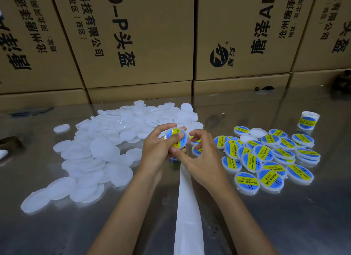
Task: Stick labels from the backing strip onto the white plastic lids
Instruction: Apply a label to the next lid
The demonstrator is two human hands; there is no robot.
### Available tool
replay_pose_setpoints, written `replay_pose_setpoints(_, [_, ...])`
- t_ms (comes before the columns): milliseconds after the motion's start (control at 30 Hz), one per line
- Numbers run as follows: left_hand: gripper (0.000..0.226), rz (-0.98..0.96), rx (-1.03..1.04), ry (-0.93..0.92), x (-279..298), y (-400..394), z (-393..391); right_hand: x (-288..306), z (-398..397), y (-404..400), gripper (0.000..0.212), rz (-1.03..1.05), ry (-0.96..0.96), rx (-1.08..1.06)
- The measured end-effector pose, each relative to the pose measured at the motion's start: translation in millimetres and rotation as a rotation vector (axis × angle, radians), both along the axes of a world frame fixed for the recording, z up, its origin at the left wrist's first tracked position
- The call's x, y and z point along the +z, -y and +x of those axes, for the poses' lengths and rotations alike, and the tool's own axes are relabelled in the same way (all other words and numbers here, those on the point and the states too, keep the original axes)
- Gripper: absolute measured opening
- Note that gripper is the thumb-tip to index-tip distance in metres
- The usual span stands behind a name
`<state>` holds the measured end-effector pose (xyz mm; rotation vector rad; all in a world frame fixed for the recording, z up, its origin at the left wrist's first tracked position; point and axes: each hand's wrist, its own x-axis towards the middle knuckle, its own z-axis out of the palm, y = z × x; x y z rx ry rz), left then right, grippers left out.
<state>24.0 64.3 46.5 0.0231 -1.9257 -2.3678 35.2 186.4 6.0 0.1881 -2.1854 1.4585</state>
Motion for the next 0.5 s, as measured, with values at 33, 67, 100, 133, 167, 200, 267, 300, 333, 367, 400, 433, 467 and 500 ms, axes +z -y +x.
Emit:
replay_pose_setpoints(33, [0.029, -0.003, 0.003, 0.004, 0.0, -1.1, 0.5, -0.9, -0.4, 0.0, 0.049, 0.004, 0.015, 0.001])
replay_pose_setpoints(67, [0.028, -0.014, 0.006, 0.006, -0.1, -2.3, 1.4, -1.7, -0.8, -0.2, 0.048, 0.002, 0.031, 0.005])
replay_pose_setpoints(100, [0.027, -0.018, 0.006, 0.010, -0.2, -3.5, 2.2, -3.0, -1.1, -0.3, 0.046, -0.004, 0.045, 0.012])
replay_pose_setpoints(133, [0.026, -0.009, 0.006, 0.015, -0.4, -4.0, 2.9, -3.7, -1.4, -0.1, 0.044, -0.008, 0.058, 0.016])
replay_pose_setpoints(167, [0.025, 0.009, 0.005, 0.021, -0.6, -4.0, 3.0, -4.3, -1.9, 0.1, 0.043, -0.007, 0.068, 0.012])
replay_pose_setpoints(200, [0.024, 0.030, 0.005, 0.025, -0.7, -3.1, 3.0, -4.6, -2.3, 0.4, 0.044, 0.000, 0.075, 0.004])
replay_pose_setpoints(267, [0.023, 0.066, 0.003, 0.021, -0.3, -0.5, 2.3, -4.0, -1.7, 1.3, 0.052, 0.019, 0.087, -0.004])
replay_pose_setpoints(300, [0.024, 0.078, 0.004, 0.017, -0.2, 0.2, 1.8, -4.0, -1.0, 1.7, 0.055, 0.031, 0.094, 0.004])
replay_pose_setpoints(333, [0.025, 0.087, 0.008, 0.016, -0.3, 0.8, 1.4, -4.0, -0.2, 1.8, 0.055, 0.052, 0.096, 0.017])
replay_pose_setpoints(367, [0.025, 0.095, 0.013, 0.016, -0.5, 0.6, 0.7, -4.3, 0.3, 2.0, 0.052, 0.083, 0.089, 0.028])
replay_pose_setpoints(400, [0.025, 0.102, 0.016, 0.015, -0.8, 0.4, 0.4, -4.5, 1.1, 2.4, 0.049, 0.117, 0.084, 0.033])
replay_pose_setpoints(433, [0.024, 0.115, 0.014, 0.011, -0.9, 0.3, -0.3, -4.9, 1.5, 3.0, 0.049, 0.142, 0.084, 0.034])
replay_pose_setpoints(467, [0.023, 0.135, 0.005, 0.005, -1.1, 0.8, -1.0, -5.3, 1.5, 3.6, 0.049, 0.149, 0.086, 0.034])
replay_pose_setpoints(500, [0.021, 0.157, -0.012, -0.005, -1.1, 1.3, -1.8, -6.0, 1.0, 3.6, 0.048, 0.144, 0.084, 0.033])
